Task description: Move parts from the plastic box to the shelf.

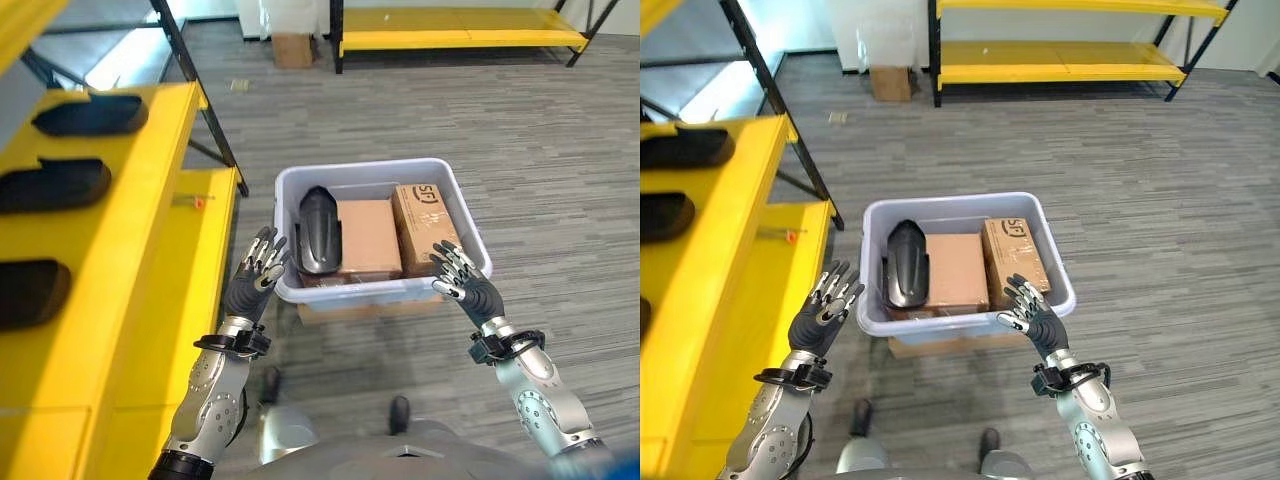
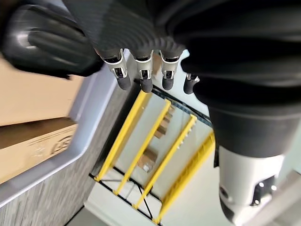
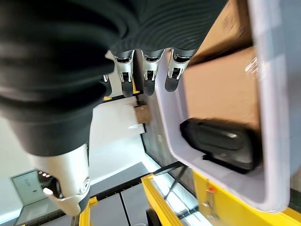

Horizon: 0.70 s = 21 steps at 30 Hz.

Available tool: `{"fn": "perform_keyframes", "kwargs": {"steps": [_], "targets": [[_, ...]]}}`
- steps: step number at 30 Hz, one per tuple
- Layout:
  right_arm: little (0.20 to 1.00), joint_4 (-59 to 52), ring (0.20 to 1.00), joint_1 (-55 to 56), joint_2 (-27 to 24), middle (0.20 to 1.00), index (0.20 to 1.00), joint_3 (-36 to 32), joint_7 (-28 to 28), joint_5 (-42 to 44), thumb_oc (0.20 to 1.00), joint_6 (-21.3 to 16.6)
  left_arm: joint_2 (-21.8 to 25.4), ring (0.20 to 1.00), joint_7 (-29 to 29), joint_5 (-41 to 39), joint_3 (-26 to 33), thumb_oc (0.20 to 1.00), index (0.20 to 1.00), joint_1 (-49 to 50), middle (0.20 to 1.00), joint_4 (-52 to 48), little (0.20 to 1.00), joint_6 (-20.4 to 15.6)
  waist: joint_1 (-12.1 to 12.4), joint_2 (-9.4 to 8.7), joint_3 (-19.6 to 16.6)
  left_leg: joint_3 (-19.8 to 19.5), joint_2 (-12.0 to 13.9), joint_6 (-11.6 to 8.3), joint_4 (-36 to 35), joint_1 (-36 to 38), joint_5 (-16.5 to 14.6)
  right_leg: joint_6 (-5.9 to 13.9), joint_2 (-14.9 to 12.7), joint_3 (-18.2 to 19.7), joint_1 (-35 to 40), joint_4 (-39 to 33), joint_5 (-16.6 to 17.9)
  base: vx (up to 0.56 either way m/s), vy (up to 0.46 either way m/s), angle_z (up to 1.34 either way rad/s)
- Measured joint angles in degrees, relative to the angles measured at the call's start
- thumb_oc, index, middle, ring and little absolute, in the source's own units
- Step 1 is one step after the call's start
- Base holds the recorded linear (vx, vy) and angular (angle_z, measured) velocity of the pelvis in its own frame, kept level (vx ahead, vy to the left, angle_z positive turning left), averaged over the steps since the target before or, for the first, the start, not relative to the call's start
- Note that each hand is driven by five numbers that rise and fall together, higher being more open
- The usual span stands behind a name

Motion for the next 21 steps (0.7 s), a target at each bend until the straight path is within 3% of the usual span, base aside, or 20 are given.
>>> {"fn": "perform_keyframes", "kwargs": {"steps": [4, 9, 17, 19, 20, 21], "targets": [[1.000, -0.5, 1.000, -0.3, 2.2, 1.000, 1.000, 1.9, 0.6, -0.6, 1.000, 0.5, 4.8, 1.000, 0.1, 0.2, 0.3, 1.000, 1.000, -1.0, 1.000, 0.1, 1.000, 0.0, 0.9, -3.35, -1.2, 3.8, -6.3, 4.14, 0.8, 1.9, -1.7, -0.23, -6.5, 1.5, -2.4, 4.1, 2.9, 0.08, 0.188, -0.20], [1.000, -0.8, 1.000, -2.0, 2.5, 1.000, 1.000, 3.0, 0.8, -0.6, 1.000, 0.6, 6.0, 1.000, 1.2, 0.4, 0.4, 1.000, 1.000, -1.5, 1.000, 0.1, 1.000, -0.3, 1.1, -5.09, -2.4, 6.5, -9.5, 6.33, 0.8, 2.6, -3.0, 2.32, -9.8, 3.0, -3.9, 4.4, 6.3, 0.08, 0.103, -0.24], [1.000, -1.2, 1.000, -1.3, 2.2, 1.000, 1.000, 3.0, 1.1, -0.6, 1.000, 0.9, 6.0, 1.000, 1.5, 1.4, 0.3, 1.000, 1.000, -1.7, 1.000, 0.0, 1.000, -0.3, -0.2, -5.98, -3.2, 7.6, -9.1, 5.56, -0.2, 0.7, -2.4, 3.46, -9.2, 2.9, -4.3, -1.0, 6.7, 0.00, -0.031, -0.10], [1.000, -2.9, 1.000, -1.4, 1.7, 1.000, 1.000, 3.0, 1.1, -0.6, 1.000, 0.9, 6.1, 1.000, 2.8, 1.5, 0.2, 1.000, 1.000, -4.0, 1.000, -0.1, 1.000, -0.6, -0.5, -6.12, -3.2, 7.6, -8.4, 4.86, 0.0, -2.9, -1.4, 4.18, -8.7, 2.9, -7.6, -1.5, 6.1, -0.20, -0.086, -0.02], [1.000, -4.7, 1.000, -2.9, 1.3, 1.000, 1.000, 3.5, 0.6, -0.6, 1.000, 0.8, 6.0, 1.000, 4.2, 1.8, -0.2, 1.000, 1.000, -7.6, 1.000, -0.2, 1.000, -1.6, -1.2, -5.93, -2.6, 7.2, -7.4, 4.09, 1.2, -8.4, 0.2, 4.74, -7.7, 2.9, -12.3, -1.5, 5.7, -0.19, -0.079, 0.06], [1.000, -5.8, 1.000, -5.7, 0.9, 1.000, 1.000, 4.1, 0.3, -0.6, 1.000, 0.6, 6.0, 1.000, 5.2, 2.9, -0.3, 1.000, 1.000, -11.0, 1.000, -0.4, 1.000, -2.0, -1.8, -5.50, 0.2, 6.5, -6.4, 3.53, 2.4, -11.7, 1.1, 4.77, -6.8, 2.9, -14.5, -1.5, 5.7, -0.22, -0.081, 0.12]]}}
